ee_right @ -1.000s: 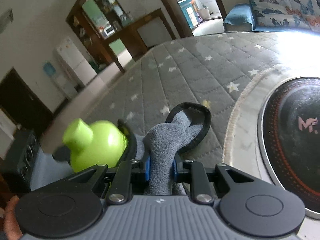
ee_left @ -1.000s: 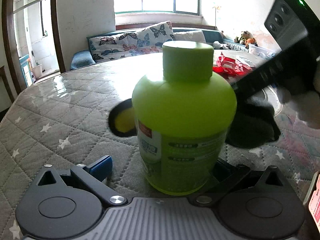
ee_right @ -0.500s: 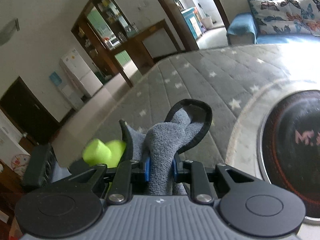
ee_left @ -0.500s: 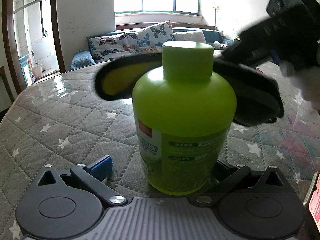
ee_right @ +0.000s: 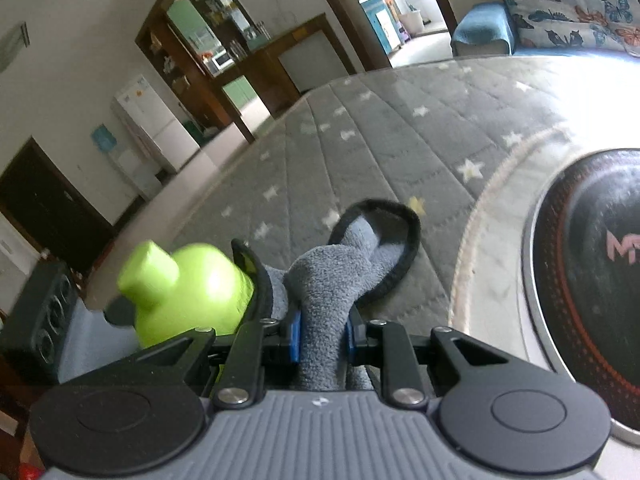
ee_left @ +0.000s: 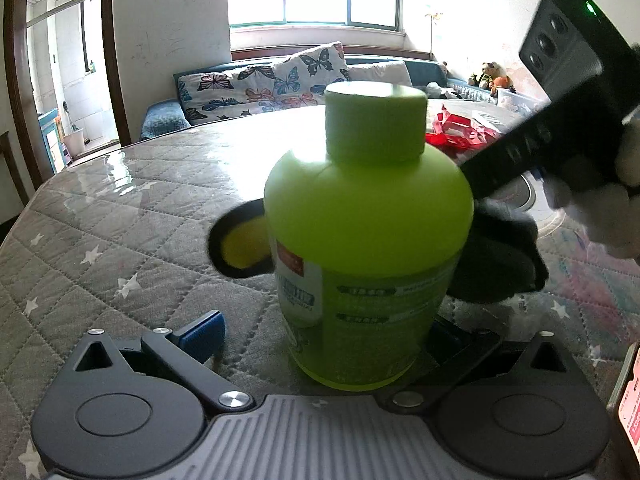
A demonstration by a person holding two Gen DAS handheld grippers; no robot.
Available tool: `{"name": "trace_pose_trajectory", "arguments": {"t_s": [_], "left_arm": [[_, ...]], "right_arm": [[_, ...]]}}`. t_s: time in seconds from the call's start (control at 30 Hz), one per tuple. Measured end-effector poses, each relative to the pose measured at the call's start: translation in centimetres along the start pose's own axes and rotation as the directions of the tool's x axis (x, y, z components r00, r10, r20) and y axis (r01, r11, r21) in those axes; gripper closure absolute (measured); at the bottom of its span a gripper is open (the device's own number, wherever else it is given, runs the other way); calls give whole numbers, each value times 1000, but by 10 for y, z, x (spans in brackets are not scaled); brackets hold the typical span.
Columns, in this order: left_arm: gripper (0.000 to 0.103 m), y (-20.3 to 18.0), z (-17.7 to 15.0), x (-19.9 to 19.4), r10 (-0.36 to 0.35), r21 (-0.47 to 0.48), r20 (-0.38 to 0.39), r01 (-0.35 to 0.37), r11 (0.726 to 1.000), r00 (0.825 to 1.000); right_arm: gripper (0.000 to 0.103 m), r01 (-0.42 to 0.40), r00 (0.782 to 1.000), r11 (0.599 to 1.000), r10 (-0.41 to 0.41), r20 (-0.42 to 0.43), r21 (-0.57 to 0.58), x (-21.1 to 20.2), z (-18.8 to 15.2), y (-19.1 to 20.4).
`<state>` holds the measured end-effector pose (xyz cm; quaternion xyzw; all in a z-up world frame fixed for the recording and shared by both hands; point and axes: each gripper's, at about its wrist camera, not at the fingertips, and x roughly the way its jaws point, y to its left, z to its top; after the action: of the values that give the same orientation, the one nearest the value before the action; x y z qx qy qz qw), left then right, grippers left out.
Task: Clean container
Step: 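Press the cloth against the bottle side with the right tool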
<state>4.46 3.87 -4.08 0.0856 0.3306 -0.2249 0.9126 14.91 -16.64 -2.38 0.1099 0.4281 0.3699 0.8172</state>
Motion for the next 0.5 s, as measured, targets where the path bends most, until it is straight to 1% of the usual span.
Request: {"name": "trace_pose_trajectory", "arguments": {"t_s": [0.2,0.5], "left_arm": [[0,0,1,3,0,0,0,0,1000,1000],[0,-5,-1,1,1,1,0,-1,1000,1000]], "right_arm": [[83,16,1000,1000,-16,-18,0,-4,-13,-5],[82,35,999,999,-34,-10,22,-7,-17,-3]]}}
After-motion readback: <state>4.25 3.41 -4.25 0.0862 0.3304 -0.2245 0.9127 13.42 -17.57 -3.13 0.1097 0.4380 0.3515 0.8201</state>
